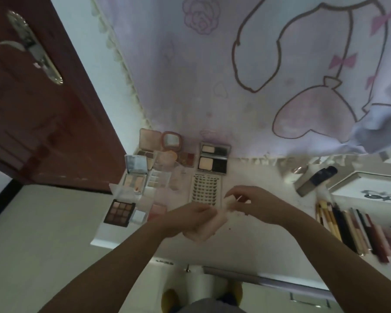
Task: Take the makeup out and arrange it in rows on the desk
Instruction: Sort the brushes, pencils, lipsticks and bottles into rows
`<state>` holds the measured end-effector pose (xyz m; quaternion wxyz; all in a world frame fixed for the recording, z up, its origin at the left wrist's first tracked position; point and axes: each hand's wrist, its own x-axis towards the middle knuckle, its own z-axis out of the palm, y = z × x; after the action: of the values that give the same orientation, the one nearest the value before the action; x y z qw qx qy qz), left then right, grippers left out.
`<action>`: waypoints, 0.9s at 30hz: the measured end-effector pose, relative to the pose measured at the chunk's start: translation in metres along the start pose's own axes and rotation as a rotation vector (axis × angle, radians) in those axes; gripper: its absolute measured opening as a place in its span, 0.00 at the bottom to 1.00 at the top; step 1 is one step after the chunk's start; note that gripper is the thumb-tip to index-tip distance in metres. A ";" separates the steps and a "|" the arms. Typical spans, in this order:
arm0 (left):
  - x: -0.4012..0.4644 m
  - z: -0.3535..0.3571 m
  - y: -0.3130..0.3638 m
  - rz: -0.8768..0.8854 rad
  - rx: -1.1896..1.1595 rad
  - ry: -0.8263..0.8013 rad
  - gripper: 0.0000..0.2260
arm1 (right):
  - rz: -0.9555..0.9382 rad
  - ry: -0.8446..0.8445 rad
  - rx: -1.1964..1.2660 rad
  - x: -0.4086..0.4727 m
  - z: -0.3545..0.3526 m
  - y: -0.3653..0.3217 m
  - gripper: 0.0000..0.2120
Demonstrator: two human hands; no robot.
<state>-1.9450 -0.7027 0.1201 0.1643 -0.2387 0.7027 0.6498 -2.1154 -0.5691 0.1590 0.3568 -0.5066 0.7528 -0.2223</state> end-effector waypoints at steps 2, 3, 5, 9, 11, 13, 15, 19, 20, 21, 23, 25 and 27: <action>-0.016 -0.011 -0.015 -0.090 -0.231 -0.090 0.12 | -0.016 0.076 0.080 -0.002 0.007 -0.004 0.06; -0.022 -0.013 -0.023 -0.111 -0.264 -0.060 0.12 | 0.009 0.107 0.150 -0.003 0.012 -0.004 0.06; -0.029 -0.015 -0.040 -0.164 -0.267 0.080 0.13 | 0.106 0.133 0.337 -0.004 0.026 0.000 0.06; -0.037 -0.008 -0.072 -0.248 -0.396 0.349 0.12 | 0.400 0.106 0.461 0.001 0.083 0.012 0.08; -0.036 -0.003 -0.082 -0.265 -0.469 0.455 0.10 | 0.488 0.160 0.442 0.008 0.115 0.014 0.09; -0.031 0.004 -0.086 -0.270 -0.440 0.574 0.07 | 0.548 0.248 0.464 0.016 0.141 0.013 0.10; -0.021 0.012 -0.086 -0.263 -0.292 0.690 0.09 | 0.578 0.324 0.468 0.025 0.157 0.011 0.09; -0.011 0.018 -0.084 -0.234 -0.052 0.825 0.11 | 0.580 0.404 0.427 0.037 0.171 0.007 0.07; -0.009 0.017 -0.085 -0.233 -0.043 0.846 0.10 | 0.580 0.410 0.408 0.039 0.173 0.006 0.07; -0.007 0.016 -0.086 -0.238 -0.032 0.864 0.10 | 0.579 0.412 0.380 0.041 0.174 0.005 0.08; -0.005 0.014 -0.088 -0.252 0.002 0.878 0.09 | 0.580 0.415 0.335 0.044 0.174 0.002 0.10; -0.005 0.014 -0.089 -0.253 0.015 0.874 0.08 | 0.578 0.424 0.357 0.044 0.174 0.001 0.11; -0.007 0.016 -0.092 -0.242 0.000 0.868 0.08 | 0.575 0.420 0.394 0.039 0.171 0.000 0.12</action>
<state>-1.8899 -0.6896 0.0461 -0.0707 -0.5696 0.6736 0.4656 -1.9946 -0.6004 0.0360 0.3332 -0.1410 0.8633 -0.3519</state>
